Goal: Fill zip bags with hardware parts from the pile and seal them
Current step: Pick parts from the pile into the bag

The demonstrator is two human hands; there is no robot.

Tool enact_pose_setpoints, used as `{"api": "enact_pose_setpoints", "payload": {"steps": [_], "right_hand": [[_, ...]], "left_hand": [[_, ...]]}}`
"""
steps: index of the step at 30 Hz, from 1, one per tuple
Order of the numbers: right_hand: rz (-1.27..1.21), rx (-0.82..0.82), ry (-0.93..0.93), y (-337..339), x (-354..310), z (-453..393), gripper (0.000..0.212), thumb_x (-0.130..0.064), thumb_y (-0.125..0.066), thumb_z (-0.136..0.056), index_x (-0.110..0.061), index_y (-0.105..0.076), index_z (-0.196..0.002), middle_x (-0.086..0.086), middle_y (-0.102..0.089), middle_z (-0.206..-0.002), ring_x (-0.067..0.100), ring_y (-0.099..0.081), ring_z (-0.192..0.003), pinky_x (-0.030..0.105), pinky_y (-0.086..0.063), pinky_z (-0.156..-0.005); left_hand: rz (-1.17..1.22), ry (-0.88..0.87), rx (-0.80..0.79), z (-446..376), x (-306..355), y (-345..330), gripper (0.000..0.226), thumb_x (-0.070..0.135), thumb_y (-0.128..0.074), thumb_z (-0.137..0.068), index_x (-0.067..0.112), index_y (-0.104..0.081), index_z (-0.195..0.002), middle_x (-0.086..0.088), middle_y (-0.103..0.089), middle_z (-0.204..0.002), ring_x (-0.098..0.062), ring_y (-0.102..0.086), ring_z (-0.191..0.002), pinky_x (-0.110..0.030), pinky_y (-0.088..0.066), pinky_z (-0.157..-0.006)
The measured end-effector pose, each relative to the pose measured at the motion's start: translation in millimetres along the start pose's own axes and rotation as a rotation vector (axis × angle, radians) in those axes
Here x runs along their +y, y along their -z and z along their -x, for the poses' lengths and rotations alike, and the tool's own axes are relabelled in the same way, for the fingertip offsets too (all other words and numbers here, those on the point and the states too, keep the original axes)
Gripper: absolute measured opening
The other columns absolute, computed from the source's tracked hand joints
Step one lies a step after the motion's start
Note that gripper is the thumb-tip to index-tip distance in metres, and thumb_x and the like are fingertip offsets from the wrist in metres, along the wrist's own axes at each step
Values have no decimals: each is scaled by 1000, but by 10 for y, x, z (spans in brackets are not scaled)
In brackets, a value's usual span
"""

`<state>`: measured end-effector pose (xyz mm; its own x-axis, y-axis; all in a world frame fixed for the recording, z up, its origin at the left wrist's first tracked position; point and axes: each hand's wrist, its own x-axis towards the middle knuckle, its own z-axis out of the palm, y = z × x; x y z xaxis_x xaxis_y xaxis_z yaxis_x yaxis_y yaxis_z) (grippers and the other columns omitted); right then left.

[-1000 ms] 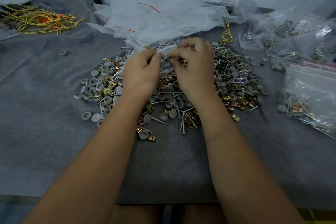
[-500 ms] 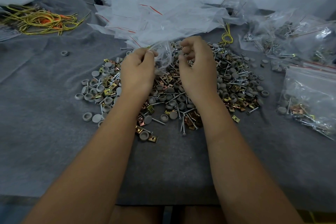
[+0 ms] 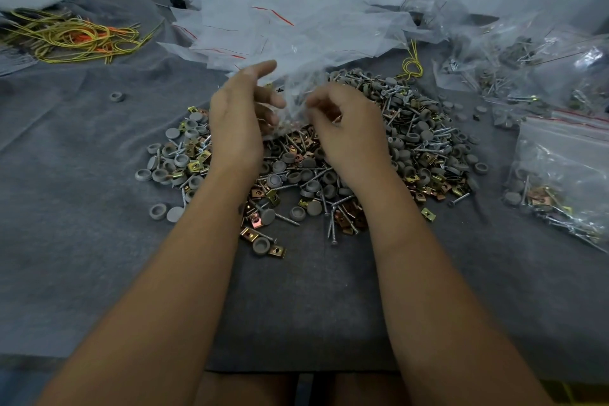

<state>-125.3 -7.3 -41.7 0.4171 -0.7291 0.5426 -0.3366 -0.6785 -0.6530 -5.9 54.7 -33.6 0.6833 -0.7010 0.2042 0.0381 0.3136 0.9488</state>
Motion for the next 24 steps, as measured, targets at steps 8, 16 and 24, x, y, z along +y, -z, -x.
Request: {"api": "enact_pose_setpoints", "payload": {"steps": [8,16,24], "right_hand": [[-596,159,-283,87,-43,-59,22,-4,-51,-97,-23,-55,-87,8,-66,-98,18,-66,-90,24,-55,-78],[-1478,120,-343,190,-85,-91,26,5,-37,-99,-15,-52,-91,4,-74,-100,22,-70,-95,31,-58,-74],[-1373,191,-365,152,-89,-76,23,2,-43,-99,-16,-54,-89,5,-70,-100,19,-68,-89,29,-56,-73]], "left_hand": [[15,4,142,-18,-29,17,50,28,-20,-107,12,-67,-99,-2,-59,-72,-12,-51,-57,-22,-39,-51],[-282,-33,-3,22,-57,-48,30,32,-44,-98,22,-71,-94,10,-67,-92,-4,-61,-87,-37,-52,-83],[-330,-27,-89,-11,2,-99,25,14,-59,-92,29,-58,-112,0,-61,-113,-14,-62,-99,-34,-54,-87]]}}
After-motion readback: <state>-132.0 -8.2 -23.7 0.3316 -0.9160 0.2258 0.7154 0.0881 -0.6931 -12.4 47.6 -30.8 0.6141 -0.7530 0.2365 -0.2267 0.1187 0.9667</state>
